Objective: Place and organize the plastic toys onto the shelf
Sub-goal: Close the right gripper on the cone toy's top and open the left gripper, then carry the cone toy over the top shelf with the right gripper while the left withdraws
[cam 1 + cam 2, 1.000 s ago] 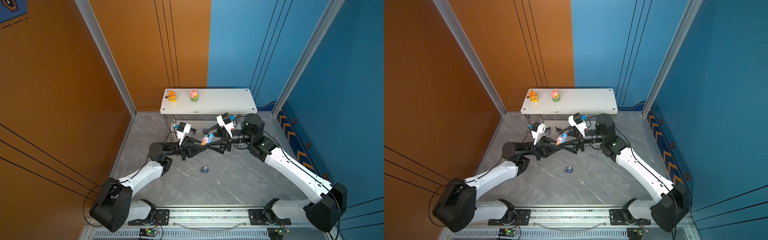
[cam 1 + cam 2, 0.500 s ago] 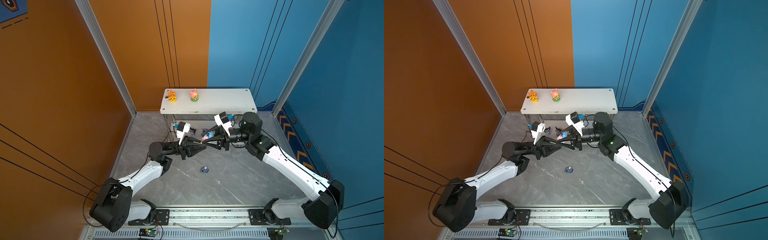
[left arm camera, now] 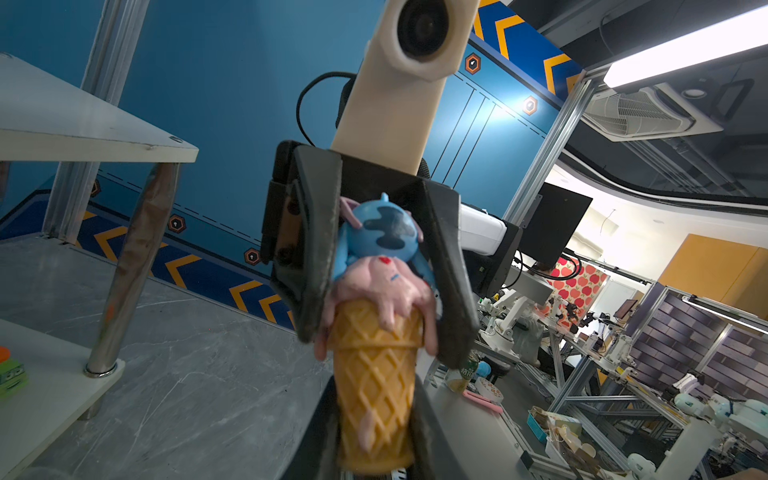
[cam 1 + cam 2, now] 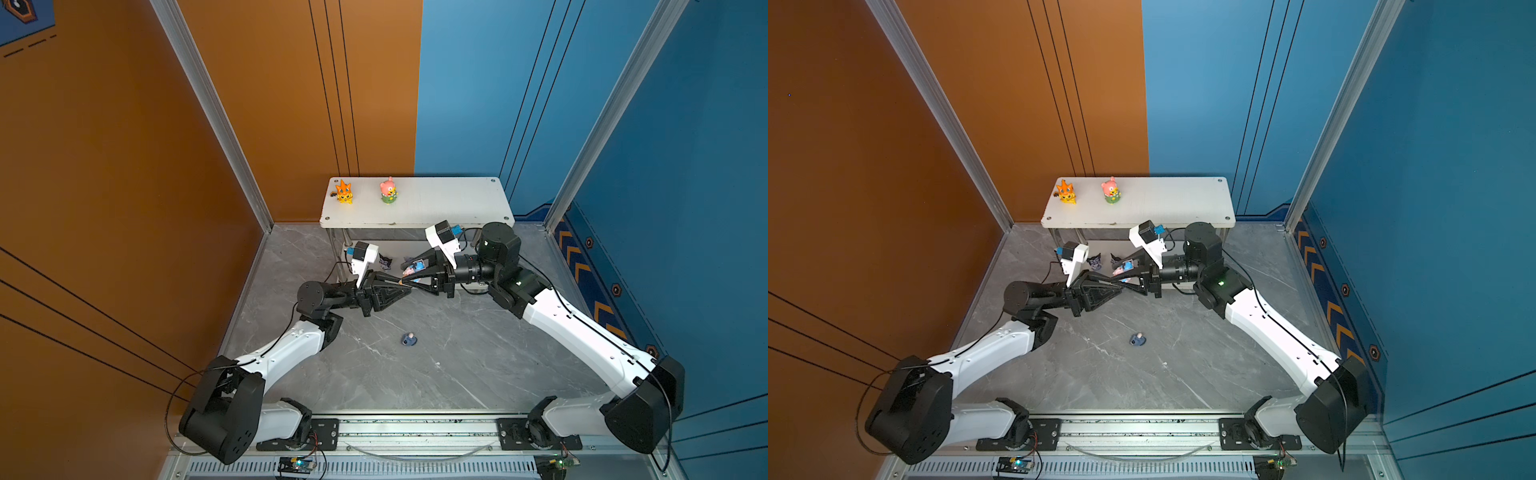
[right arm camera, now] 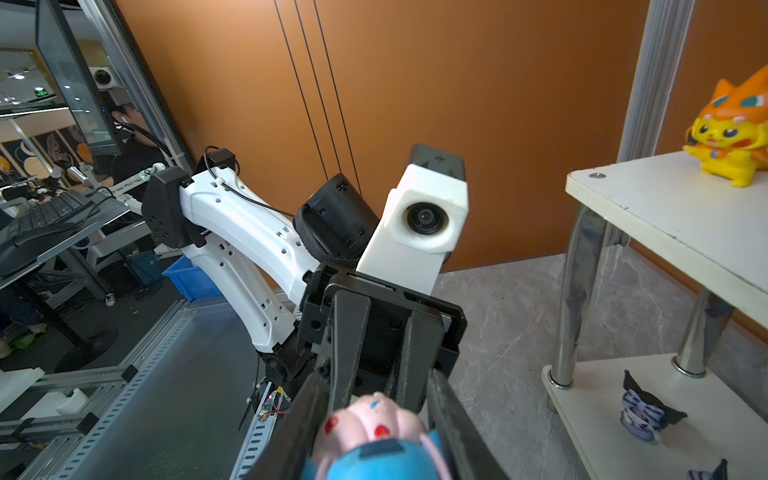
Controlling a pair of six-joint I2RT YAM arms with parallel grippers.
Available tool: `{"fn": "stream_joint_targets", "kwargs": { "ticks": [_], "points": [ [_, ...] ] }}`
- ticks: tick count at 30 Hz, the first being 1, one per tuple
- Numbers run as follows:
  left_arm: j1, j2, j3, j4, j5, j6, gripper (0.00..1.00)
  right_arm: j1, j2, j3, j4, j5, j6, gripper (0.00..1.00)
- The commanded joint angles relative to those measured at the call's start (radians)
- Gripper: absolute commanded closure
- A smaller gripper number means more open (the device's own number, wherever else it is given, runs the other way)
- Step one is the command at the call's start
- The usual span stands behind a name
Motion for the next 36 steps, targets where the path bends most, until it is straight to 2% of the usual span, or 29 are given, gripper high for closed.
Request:
{"fn": "stream_joint_targets", "kwargs": {
  "ticks": [1, 2, 6, 9, 11, 13, 17, 22, 24, 34, 36],
  "points": [
    [0.01, -0.061, -0.014, -0.112, -0.028, 0.12, 0.68, -0.006, 0.002, 0.056, -0.046, 0.089, 0.011, 0.76],
    [0.008, -0.079, -0.016, -0.161, -0.037, 0.152, 0.6, -0.006, 0.002, 0.069, -0.063, 0.109, 0.009, 0.76],
    [0.0, -0.145, -0.023, -0.329, -0.074, 0.276, 0.41, 0.004, -0.004, 0.149, -0.182, 0.244, -0.007, 0.77],
    [-0.019, -0.193, -0.013, -0.504, -0.116, 0.389, 0.24, 0.031, 0.004, 0.253, -0.348, 0.419, -0.067, 0.78],
    [-0.037, -0.223, 0.004, -0.642, -0.148, 0.485, 0.17, 0.057, 0.025, 0.344, -0.476, 0.564, -0.119, 0.78],
    [-0.059, -0.251, 0.023, -0.765, -0.189, 0.567, 0.15, 0.077, 0.066, 0.462, -0.596, 0.711, -0.152, 0.78],
    [-0.097, -0.278, 0.056, -0.934, -0.253, 0.679, 0.15, 0.086, 0.215, 0.789, -0.867, 0.897, -0.191, 0.78],
    [-0.134, -0.298, 0.077, -1.071, -0.322, 0.767, 0.15, 0.089, 0.518, 1.323, -1.181, 1.113, -0.27, 0.77],
    [-0.142, -0.301, 0.077, -1.091, -0.337, 0.783, 0.15, 0.118, 0.617, 1.479, -1.231, 1.184, -0.298, 0.77],
    [-0.159, -0.287, 0.08, -1.117, -0.359, 0.807, 0.15, 0.103, 0.688, 1.496, -1.124, 1.343, -0.384, 0.79],
    [-0.16, -0.276, 0.086, -1.116, -0.356, 0.806, 0.15, 0.063, 0.694, 1.497, -1.122, 1.354, -0.391, 0.79]
  ]
}}
